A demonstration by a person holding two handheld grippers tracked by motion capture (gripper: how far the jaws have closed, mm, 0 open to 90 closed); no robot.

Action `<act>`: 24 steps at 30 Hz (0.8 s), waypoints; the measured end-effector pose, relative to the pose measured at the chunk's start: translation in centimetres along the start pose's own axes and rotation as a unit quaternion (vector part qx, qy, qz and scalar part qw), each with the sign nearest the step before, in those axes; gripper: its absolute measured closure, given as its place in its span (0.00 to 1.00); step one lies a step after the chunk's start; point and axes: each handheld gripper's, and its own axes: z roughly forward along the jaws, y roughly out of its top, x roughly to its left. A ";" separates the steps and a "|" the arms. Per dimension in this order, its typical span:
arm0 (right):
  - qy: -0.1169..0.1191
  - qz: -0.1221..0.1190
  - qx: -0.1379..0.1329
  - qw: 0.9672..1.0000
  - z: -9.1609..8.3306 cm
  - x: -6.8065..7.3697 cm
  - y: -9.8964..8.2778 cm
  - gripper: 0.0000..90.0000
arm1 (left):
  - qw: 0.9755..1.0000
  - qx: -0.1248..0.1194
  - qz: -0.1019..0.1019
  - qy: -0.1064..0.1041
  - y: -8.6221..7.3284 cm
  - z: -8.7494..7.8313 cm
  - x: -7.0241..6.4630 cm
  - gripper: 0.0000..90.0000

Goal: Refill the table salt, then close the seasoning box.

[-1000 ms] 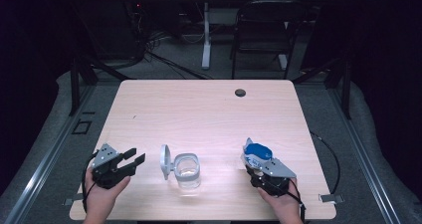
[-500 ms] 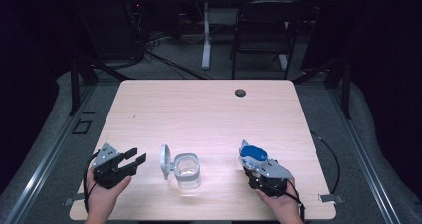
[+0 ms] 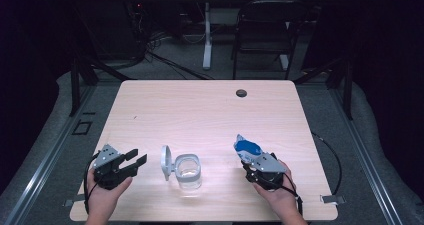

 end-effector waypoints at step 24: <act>-0.027 -0.054 -0.005 0.998 1.7 -0.1 3.4 0.45 | 1.000 -0.001 0.002 0.000 0.1 0.1 0.2 0.63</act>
